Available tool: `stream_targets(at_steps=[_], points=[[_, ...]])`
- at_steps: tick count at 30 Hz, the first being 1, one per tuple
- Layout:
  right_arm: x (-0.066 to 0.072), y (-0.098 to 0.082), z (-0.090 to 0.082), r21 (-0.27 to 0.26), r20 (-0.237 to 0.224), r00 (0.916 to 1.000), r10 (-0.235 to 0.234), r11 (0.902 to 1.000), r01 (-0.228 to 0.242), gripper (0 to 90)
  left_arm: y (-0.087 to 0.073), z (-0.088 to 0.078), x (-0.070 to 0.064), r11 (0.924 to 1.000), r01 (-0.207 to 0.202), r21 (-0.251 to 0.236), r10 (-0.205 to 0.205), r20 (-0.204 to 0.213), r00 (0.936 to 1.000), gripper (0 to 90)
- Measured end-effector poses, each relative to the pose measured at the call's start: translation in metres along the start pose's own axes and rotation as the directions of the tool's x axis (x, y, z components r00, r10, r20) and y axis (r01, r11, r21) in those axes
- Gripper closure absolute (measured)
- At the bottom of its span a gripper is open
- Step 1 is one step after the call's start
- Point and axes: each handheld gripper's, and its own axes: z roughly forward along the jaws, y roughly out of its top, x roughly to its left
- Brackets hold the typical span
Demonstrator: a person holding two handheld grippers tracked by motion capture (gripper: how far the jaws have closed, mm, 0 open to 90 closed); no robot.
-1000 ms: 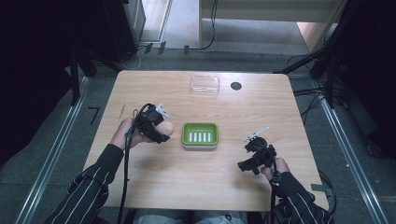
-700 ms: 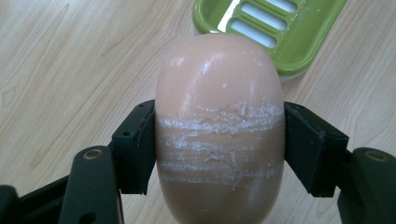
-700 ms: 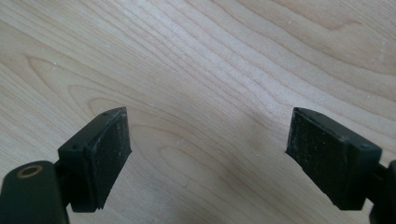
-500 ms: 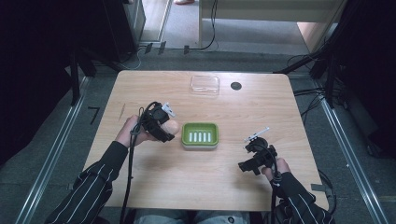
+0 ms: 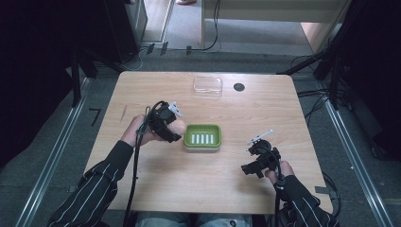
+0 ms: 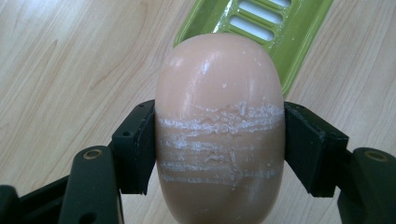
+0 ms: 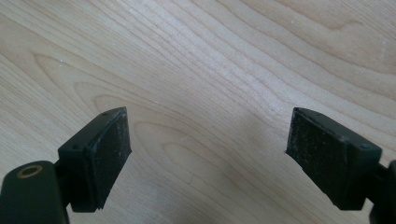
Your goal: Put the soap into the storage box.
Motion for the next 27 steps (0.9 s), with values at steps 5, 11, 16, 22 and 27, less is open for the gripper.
stream_targets(at_steps=[5, 11, 16, 22, 27], points=[[0.000, 0.000, 0.000, 0.000, -0.001, 1.0000, 0.000, 1.0000, 0.000, 14.1, 0.006, 0.000, 0.000, 0.9999, -0.009, -0.010, 0.009, 0.001, 1.0000, 33.7], [0.000, 0.000, 0.000, -0.002, -0.002, 1.0000, 0.004, 1.0000, -0.004, 14.1, 0.012, 0.002, -0.002, 0.9995, -0.030, -0.013, 0.030, 0.007, 0.9995, 33.7], [0.001, 0.001, 0.001, 0.001, -0.002, 1.0000, 0.007, 1.0000, -0.007, 14.1, 0.016, 0.003, -0.003, 0.9990, -0.040, -0.017, 0.040, 0.011, 0.9991, 33.7], [0.001, 0.001, 0.001, 0.004, 0.000, 1.0000, 0.006, 1.0000, -0.006, 14.1, 0.019, 0.003, -0.002, 0.9985, -0.049, -0.026, 0.049, 0.007, 0.9988, 33.7], [0.001, 0.000, 0.001, 0.002, 0.000, 1.0000, 0.004, 1.0000, -0.004, 14.1, 0.022, 0.004, -0.003, 0.9975, -0.067, -0.024, 0.067, 0.012, 0.9977, 33.7]])
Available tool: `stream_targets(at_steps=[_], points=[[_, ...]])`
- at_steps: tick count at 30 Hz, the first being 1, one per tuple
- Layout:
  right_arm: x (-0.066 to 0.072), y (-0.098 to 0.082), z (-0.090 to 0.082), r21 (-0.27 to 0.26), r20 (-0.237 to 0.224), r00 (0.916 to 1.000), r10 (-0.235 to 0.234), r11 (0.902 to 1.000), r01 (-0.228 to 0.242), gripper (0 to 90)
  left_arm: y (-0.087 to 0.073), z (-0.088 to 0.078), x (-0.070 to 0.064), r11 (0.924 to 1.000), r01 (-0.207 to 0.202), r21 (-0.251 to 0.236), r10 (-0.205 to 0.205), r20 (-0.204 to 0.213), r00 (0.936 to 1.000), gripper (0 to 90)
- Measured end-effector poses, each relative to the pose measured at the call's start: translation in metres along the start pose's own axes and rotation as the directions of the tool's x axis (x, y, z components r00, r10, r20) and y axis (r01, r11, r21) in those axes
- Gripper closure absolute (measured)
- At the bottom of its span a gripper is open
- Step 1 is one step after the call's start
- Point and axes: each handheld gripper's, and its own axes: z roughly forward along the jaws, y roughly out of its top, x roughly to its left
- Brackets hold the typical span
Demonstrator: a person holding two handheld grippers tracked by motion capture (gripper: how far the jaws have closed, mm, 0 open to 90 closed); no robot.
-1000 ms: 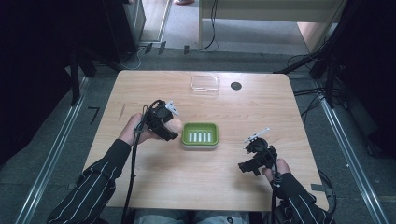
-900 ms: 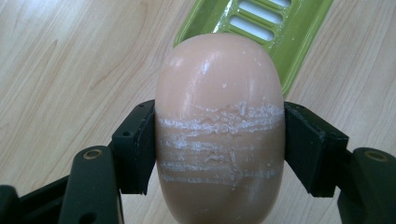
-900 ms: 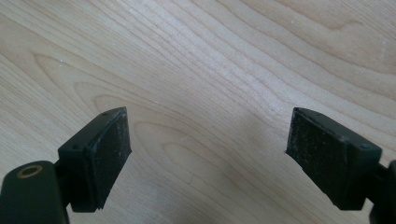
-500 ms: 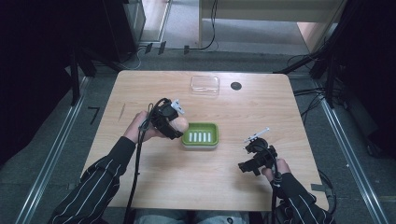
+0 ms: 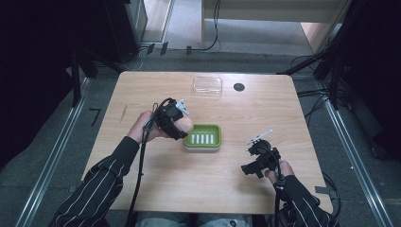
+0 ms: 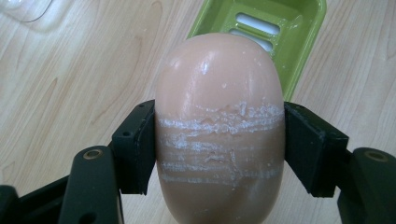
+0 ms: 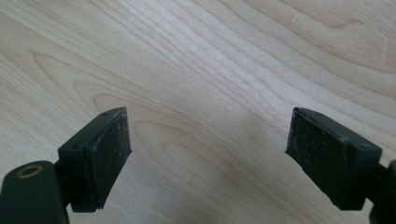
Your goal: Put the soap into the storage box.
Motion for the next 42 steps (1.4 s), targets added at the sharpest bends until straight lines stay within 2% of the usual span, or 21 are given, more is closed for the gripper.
stream_targets(at_steps=[35, 42], points=[[-0.001, -0.001, 0.000, 0.011, 0.004, 1.0000, 0.008, 0.9999, -0.009, 14.1, 0.023, 0.020, -0.006, 0.9960, -0.088, -0.014, 0.088, 0.017, 0.9959, 33.7], [-0.001, -0.002, 0.001, 0.009, 0.007, 0.9999, 0.008, 0.9999, -0.008, 14.1, 0.024, 0.021, -0.006, 0.9956, -0.090, -0.025, 0.090, 0.014, 0.9958, 33.7]])
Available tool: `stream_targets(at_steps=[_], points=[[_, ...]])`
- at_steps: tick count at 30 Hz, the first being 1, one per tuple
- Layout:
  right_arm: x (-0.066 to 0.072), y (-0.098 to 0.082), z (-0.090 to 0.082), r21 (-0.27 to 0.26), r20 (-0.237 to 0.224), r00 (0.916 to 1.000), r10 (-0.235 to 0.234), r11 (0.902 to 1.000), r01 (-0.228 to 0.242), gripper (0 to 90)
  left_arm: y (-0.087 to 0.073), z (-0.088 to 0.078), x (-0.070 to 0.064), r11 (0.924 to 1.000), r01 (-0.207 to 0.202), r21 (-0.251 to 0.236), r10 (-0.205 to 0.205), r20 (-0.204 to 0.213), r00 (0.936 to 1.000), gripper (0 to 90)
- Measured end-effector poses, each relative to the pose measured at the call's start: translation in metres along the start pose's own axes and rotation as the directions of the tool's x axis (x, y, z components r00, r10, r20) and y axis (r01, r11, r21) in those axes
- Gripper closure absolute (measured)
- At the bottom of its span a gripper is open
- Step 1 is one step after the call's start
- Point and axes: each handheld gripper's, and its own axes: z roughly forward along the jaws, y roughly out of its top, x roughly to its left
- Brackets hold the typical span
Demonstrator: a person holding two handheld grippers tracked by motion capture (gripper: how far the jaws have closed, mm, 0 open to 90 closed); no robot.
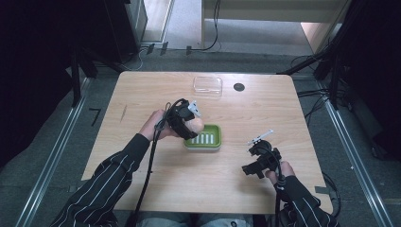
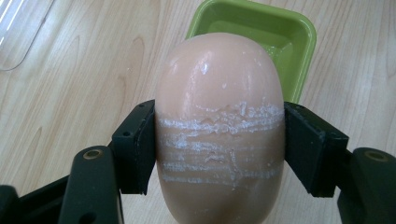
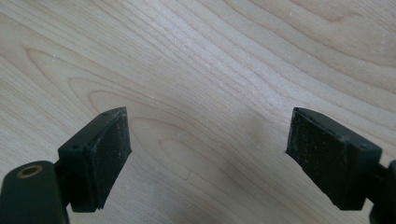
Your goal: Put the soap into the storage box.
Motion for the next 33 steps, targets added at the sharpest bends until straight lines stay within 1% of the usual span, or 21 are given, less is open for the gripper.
stream_targets(at_steps=[8, 16, 17, 19, 24, 32, 33], points=[[-0.001, -0.002, 0.000, -0.002, -0.004, 1.0000, 0.004, 1.0000, -0.004, 14.1, 0.003, 0.002, -0.001, 1.0000, -0.008, -0.004, 0.008, -0.002, 1.0000, 33.7], [-0.001, -0.002, 0.000, 0.001, -0.005, 1.0000, 0.008, 1.0000, -0.008, 14.1, 0.006, 0.010, -0.002, 0.9996, -0.027, -0.001, 0.027, 0.005, 0.9996, 33.6], [-0.001, -0.002, 0.000, 0.000, -0.006, 1.0000, 0.008, 1.0000, -0.008, 14.1, 0.007, 0.011, -0.002, 0.9997, -0.023, -0.004, 0.023, 0.006, 0.9997, 33.7], [0.000, -0.002, 0.000, 0.004, -0.005, 1.0000, 0.005, 1.0000, -0.005, 14.0, 0.008, 0.013, -0.003, 0.9995, -0.032, -0.005, 0.032, 0.010, 0.9994, 33.7], [-0.001, -0.002, 0.000, 0.000, -0.005, 1.0000, 0.004, 1.0000, -0.004, 14.1, 0.009, 0.016, -0.004, 0.9992, -0.041, -0.004, 0.041, 0.010, 0.9991, 33.7], [-0.001, -0.003, -0.001, 0.004, -0.002, 1.0000, 0.006, 1.0000, -0.006, 14.1, 0.010, 0.018, -0.006, 0.9985, -0.052, -0.015, 0.052, 0.010, 0.9986, 33.7], [-0.001, -0.004, -0.001, 0.004, 0.000, 1.0000, 0.004, 1.0000, -0.004, 14.1, 0.010, 0.019, -0.006, 0.9985, -0.052, -0.018, 0.052, 0.017, 0.9985, 33.7]])
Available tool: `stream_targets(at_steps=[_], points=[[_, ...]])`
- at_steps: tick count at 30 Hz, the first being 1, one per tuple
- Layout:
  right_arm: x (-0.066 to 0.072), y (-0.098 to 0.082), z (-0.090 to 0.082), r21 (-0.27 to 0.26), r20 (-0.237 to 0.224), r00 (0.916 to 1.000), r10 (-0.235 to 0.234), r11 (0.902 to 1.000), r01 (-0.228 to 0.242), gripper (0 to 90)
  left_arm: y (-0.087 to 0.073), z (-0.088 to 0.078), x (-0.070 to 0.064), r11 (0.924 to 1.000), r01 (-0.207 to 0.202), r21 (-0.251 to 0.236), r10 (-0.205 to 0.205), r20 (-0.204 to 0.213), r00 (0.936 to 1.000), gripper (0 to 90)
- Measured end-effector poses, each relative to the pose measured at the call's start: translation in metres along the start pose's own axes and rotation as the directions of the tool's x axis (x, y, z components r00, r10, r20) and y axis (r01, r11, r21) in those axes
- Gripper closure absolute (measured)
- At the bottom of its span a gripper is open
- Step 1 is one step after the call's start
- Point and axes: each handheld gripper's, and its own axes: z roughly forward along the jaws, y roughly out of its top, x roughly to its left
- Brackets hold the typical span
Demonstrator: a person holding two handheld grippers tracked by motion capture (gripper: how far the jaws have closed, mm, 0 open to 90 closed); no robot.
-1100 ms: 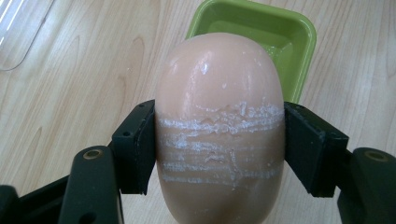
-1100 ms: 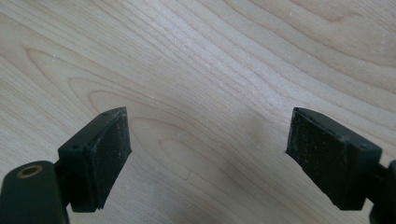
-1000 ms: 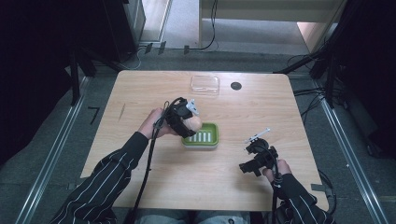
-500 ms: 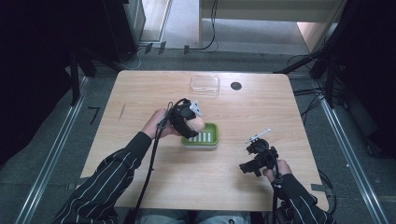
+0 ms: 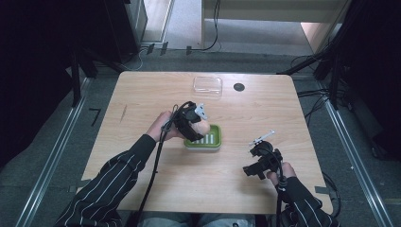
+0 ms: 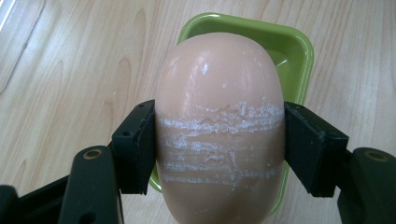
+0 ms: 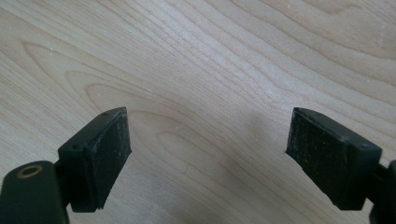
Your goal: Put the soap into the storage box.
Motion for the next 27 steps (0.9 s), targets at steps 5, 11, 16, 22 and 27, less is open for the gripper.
stream_targets(at_steps=[5, 11, 16, 22, 27], points=[[0.000, -0.001, 0.000, -0.004, -0.003, 1.0000, 0.004, 1.0000, -0.004, 14.1, 0.000, 0.003, 0.000, 1.0000, -0.005, 0.006, 0.005, -0.002, 1.0000, 33.7], [-0.001, -0.002, 0.000, 0.002, 0.003, 1.0000, 0.003, 1.0000, -0.003, 14.1, 0.003, 0.004, -0.002, 0.9999, -0.010, -0.007, 0.010, -0.002, 0.9999, 33.7], [-0.002, -0.004, -0.001, 0.002, 0.005, 0.9999, 0.012, 0.9999, -0.012, 14.1, 0.003, 0.008, -0.002, 0.9997, -0.016, -0.018, 0.016, 0.004, 0.9999, 33.7], [-0.001, -0.003, 0.000, 0.003, 0.003, 0.9999, 0.014, 0.9999, -0.014, 14.1, 0.003, 0.015, -0.005, 0.9998, -0.020, -0.009, 0.020, 0.002, 0.9998, 33.6], [-0.001, -0.003, -0.001, 0.003, 0.004, 0.9999, 0.014, 0.9999, -0.014, 14.1, 0.001, 0.019, -0.005, 0.9997, -0.020, -0.012, 0.020, 0.005, 0.9998, 33.6]])
